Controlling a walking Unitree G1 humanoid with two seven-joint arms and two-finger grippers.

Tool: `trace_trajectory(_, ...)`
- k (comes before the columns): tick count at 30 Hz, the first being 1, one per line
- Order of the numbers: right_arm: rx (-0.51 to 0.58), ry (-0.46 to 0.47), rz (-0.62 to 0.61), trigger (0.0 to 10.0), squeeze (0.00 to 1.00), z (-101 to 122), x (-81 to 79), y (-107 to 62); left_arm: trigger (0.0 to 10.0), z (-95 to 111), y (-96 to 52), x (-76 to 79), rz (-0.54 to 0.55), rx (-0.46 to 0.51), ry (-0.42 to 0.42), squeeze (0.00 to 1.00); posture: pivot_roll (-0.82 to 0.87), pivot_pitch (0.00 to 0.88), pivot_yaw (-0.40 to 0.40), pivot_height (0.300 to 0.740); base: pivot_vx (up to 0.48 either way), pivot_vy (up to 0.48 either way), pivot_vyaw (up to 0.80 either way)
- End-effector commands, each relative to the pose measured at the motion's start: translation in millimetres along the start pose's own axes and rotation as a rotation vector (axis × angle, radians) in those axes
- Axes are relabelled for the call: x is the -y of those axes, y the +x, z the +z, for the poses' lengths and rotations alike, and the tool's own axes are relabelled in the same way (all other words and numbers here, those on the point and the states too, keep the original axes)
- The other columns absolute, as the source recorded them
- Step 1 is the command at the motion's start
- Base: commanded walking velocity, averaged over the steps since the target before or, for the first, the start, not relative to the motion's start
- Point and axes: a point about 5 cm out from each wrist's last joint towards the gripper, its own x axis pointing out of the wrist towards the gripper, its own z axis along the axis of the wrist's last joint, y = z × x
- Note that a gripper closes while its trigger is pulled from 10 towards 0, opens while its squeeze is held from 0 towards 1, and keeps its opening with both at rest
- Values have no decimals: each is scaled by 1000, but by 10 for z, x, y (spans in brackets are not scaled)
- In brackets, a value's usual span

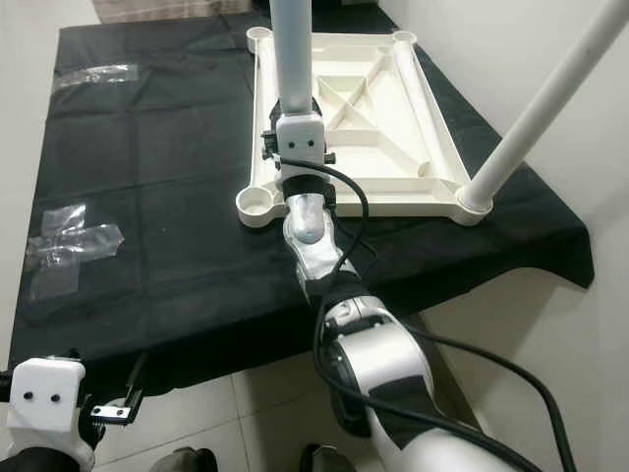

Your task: Building children table

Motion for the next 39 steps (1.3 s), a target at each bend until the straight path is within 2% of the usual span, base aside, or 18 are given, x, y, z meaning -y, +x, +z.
trace_trajectory(1,-176,0,31,10000,0,-324,18,-210,10000,-72,18,-14,9,-38,14,0,131,268,-72,740,0,0,0)
trace_trajectory(3,-206,21,120,10000,0,-393,32,-359,10000,-77,94,-23,15,-27,15,0,111,240,-72,740,0,0,0)
trace_trajectory(4,-206,21,120,10000,0,-393,32,-359,10000,-77,94,-23,15,-27,15,0,111,240,-72,740,0,0,0)
trace_trajectory(5,-253,40,193,10000,0,-426,38,-510,10000,-86,155,-31,17,-22,16,0,92,215,-69,740,0,0,0)
trace_trajectory(6,-253,40,193,10000,0,-426,38,-510,10000,-86,155,-31,17,-22,16,0,92,215,-69,740,0,0,0)
trace_trajectory(7,-283,60,239,10000,0,-416,39,-617,10000,-90,188,-28,13,-17,16,0,79,204,-65,740,0,0,0)
trace_trajectory(10,-303,79,269,10000,0,-404,30,-688,10000,-96,212,-25,10,-14,16,0,76,199,-64,740,0,0,0)
trace_trajectory(12,-381,137,357,10000,0,-378,-6,-860,10000,-101,293,-18,6,-4,18,0,57,171,-62,740,0,0,0)
trace_trajectory(15,-435,171,412,10000,0,-369,-28,-947,10000,-100,340,-22,7,3,20,0,50,157,-61,740,0,0,0)
trace_trajectory(16,-498,225,510,10000,0,-304,-54,-1043,10000,-92,405,-35,12,14,22,0,48,148,-62,740,0,0,0)
trace_trajectory(17,-508,234,529,10000,0,-284,-54,-1055,10000,-90,417,-39,13,16,23,0,48,148,-62,740,0,0,0)
trace_trajectory(22,-511,237,536,10000,0,-271,-51,-1060,10000,-90,422,-40,14,17,23,0,48,148,-62,740,0,0,0)
trace_trajectory(24,-477,259,630,10000,0,-61,-32,-947,10000,-98,453,-50,19,22,23,0,44,113,-69,740,0,0,0)
trace_trajectory(26,-418,215,682,10000,0,49,-2,-821,10000,-107,494,-43,26,30,24,0,53,88,-77,740,0,0,0)
trace_trajectory(30,-402,169,687,10000,0,91,27,-780,10000,-109,521,-37,29,37,24,0,53,88,-77,740,0,0,0)
trace_trajectory(31,-359,155,667,10000,0,150,43,-673,10000,-101,543,-40,33,45,24,0,62,66,-83,740,0,0,0)
trace_trajectory(34,-340,154,656,10000,0,206,55,-607,10000,-96,560,-44,36,52,25,0,62,66,-83,740,0,0,0)
trace_trajectory(39,-151,190,613,10000,0,600,99,-303,10000,-88,636,-63,54,80,24,0,64,13,-91,740,0,0,0)
